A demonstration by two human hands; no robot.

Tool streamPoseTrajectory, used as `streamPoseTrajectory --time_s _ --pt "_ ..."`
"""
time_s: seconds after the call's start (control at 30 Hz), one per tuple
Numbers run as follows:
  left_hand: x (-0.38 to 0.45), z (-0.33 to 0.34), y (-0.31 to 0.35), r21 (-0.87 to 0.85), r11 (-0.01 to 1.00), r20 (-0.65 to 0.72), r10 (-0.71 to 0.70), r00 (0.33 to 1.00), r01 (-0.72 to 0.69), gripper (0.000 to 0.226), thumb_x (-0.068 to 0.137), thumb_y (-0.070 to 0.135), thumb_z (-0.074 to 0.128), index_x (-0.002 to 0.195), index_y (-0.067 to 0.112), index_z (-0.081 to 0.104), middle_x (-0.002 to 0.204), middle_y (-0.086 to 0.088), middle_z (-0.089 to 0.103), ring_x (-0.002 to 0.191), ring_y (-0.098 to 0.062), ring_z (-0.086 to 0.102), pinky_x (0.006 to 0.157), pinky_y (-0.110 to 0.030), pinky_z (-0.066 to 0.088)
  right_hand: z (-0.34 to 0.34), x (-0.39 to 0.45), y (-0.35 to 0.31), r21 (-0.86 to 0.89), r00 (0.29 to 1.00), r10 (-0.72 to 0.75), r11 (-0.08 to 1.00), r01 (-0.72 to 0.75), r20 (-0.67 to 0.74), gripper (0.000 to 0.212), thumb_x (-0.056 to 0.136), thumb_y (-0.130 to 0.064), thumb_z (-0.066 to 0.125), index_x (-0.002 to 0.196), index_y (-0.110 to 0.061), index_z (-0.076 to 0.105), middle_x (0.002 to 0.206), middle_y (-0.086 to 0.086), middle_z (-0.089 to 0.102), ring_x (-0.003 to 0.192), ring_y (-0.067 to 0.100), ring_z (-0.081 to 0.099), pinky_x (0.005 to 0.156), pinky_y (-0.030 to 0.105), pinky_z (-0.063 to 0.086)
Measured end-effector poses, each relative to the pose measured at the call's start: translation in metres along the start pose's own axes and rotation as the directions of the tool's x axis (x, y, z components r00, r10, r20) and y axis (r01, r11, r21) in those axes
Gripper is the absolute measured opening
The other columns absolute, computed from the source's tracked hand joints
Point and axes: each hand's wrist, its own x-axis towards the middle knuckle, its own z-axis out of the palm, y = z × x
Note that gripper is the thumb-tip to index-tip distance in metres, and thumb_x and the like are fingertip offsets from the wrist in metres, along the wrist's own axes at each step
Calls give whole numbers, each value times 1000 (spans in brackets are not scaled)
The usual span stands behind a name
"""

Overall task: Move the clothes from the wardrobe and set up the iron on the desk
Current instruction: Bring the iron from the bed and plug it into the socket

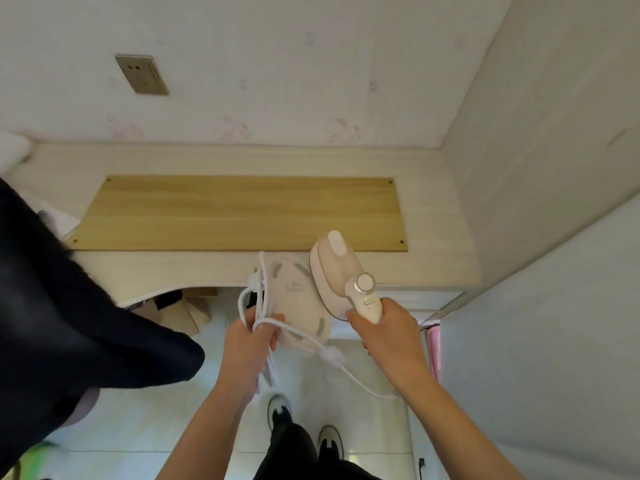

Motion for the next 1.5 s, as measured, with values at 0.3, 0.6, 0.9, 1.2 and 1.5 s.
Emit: streamPoseTrajectory --time_s 0.3,0.6,0.9,1.2,1.5 --pt "92 20 58 37 997 -21 67 998 -66 22 86 10 63 65 6 57 57 -10 49 50 -17 44 46 -24 38 9 84 -42 66 993 37 997 -29 -114 26 76 -38 69 75 -15 57 70 2 65 66 22 65 62 38 54" --pt "196 36 101 130 990 22 49 999 -52 23 89 15 61 67 8 59 56 -5 52 49 -16 45 45 -25 37 27 161 -91 101 969 126 989 -107 -212 22 75 -37 68 75 -18 57 66 3 65 63 21 64 60 38 54" --pt "241 77 94 81 991 141 -114 983 103 12 91 14 59 81 6 61 64 -4 53 58 -16 47 53 -28 38 26 198 -97 66 944 208 978 -197 -255 25 75 -41 68 76 -18 57 67 0 64 61 16 63 58 36 54" --pt "247 125 80 115 965 142 -252 957 237 18 90 20 60 82 5 64 62 -6 54 55 -19 48 56 -29 40 1 215 -79 57 932 244 970 -238 -266 26 74 -43 67 76 -19 57 68 0 64 63 18 63 64 41 56" --pt "239 154 73 155 949 138 -295 945 273 18 85 19 63 74 6 59 60 -7 52 52 -19 46 52 -29 40 -18 226 -65 50 938 228 974 -223 -260 26 76 -41 68 76 -19 55 69 -1 62 63 17 62 59 36 54"
